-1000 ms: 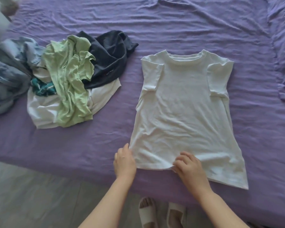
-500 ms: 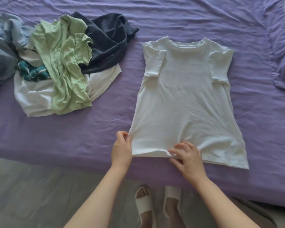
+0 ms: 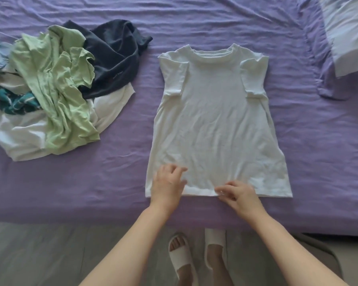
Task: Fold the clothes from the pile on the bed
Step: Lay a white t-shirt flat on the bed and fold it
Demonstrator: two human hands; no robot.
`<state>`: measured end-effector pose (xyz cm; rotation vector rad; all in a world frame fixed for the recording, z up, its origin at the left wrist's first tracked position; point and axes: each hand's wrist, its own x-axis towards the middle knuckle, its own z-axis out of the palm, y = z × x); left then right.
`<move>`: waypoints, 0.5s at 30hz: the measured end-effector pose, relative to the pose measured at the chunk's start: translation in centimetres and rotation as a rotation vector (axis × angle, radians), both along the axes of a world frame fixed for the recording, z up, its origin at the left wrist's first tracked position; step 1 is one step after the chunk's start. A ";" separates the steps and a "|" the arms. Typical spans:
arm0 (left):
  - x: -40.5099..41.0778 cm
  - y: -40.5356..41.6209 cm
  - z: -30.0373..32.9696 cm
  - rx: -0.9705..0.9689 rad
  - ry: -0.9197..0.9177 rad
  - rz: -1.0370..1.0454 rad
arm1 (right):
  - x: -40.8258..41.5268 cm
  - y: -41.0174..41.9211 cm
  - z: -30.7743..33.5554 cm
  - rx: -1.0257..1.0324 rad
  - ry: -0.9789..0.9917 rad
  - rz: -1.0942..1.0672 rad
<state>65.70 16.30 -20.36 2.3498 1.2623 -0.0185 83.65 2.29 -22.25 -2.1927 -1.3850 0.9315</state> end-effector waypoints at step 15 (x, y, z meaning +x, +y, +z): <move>12.5 -6.0 -1.9 -0.109 0.276 -0.617 | 9.0 -4.8 1.7 0.068 -0.391 0.112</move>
